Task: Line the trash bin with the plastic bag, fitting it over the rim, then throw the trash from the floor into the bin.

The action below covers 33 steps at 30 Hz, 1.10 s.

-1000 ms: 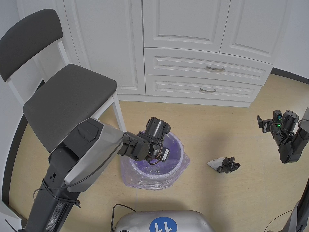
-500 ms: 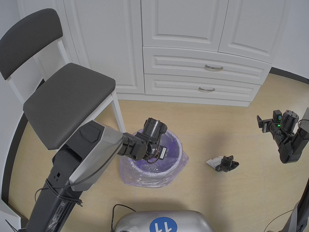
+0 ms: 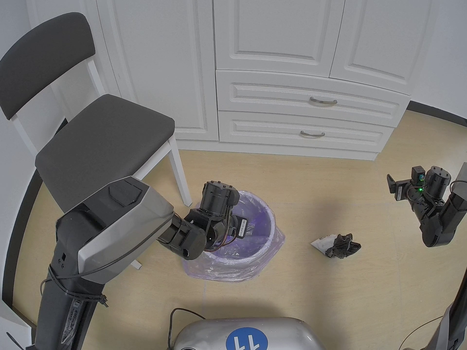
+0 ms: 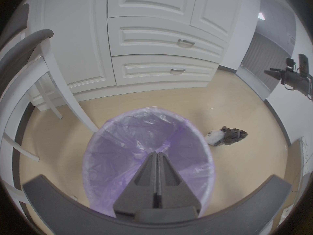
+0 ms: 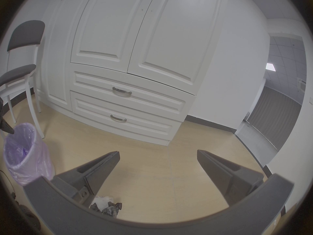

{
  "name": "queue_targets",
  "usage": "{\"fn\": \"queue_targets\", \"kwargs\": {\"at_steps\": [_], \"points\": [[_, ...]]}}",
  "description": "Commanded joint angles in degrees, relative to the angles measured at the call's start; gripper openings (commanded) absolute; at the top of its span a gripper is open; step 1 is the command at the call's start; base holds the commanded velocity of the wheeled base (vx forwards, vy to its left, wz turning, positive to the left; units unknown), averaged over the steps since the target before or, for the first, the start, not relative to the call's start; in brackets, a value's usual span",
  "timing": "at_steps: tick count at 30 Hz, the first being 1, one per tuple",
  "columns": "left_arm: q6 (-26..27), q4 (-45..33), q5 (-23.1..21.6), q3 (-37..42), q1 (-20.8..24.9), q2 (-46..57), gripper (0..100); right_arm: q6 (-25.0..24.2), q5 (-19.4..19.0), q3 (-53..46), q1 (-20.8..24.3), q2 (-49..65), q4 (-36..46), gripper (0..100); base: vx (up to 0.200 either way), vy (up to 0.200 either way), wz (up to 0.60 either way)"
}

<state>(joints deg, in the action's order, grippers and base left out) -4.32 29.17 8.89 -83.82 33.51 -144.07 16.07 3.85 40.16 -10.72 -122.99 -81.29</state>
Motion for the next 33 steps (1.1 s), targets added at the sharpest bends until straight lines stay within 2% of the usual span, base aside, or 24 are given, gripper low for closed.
{"fn": "queue_targets", "kwargs": {"at_steps": [1, 7, 11, 14, 16, 17, 18, 22, 29, 33], "points": [[0.9, 4.6, -4.1, 2.9, -0.9, 1.6, 0, 0.0, 0.0, -0.2, 0.3, -0.1, 0.0, 100, 0.000, 0.000, 0.00], [1.3, 2.3, -4.6, -2.2, -1.4, 0.0, 0, 0.0, 0.0, -0.2, 0.3, -0.1, 0.1, 100, 0.000, 0.000, 0.00], [1.3, -5.2, -4.2, -7.4, -1.4, -1.0, 0, 0.0, 0.1, -0.2, 0.4, -0.5, 0.0, 100, 0.000, 0.000, 0.00], [1.4, -14.8, -3.8, -18.1, -1.9, -5.8, 0, 0.0, 0.1, -0.2, 0.5, -0.6, 0.0, 100, 0.000, 0.000, 0.00], [1.4, -15.3, -3.8, -18.7, -1.9, -6.0, 0, 0.0, 0.1, -0.2, 0.5, -0.6, 0.0, 100, 0.000, 0.000, 0.00], [1.8, -27.1, -3.3, -30.8, -2.6, -12.1, 0, 0.0, 0.1, -0.2, 0.5, -0.7, 0.1, 100, 0.000, 0.000, 0.00], [2.3, -29.9, -3.3, -30.8, -2.8, -13.9, 0, 0.0, 0.0, -0.2, 0.5, -0.6, 0.1, 100, 0.000, 0.000, 0.00], [8.1, -28.8, -3.5, -30.8, -3.6, -17.0, 0, 0.0, 0.0, 0.2, 0.0, -0.7, 0.3, 100, 0.000, 0.000, 0.00], [9.3, -23.5, -4.8, -30.8, -4.8, -21.2, 0, 0.0, 0.0, 0.4, -0.2, -1.2, 0.1, 100, 0.000, 0.000, 0.00], [9.5, -22.7, -8.5, -30.8, -5.7, -21.5, 0, 0.1, 0.0, 0.3, 0.0, -1.4, 0.0, 100, 0.000, 0.000, 0.00]]}}
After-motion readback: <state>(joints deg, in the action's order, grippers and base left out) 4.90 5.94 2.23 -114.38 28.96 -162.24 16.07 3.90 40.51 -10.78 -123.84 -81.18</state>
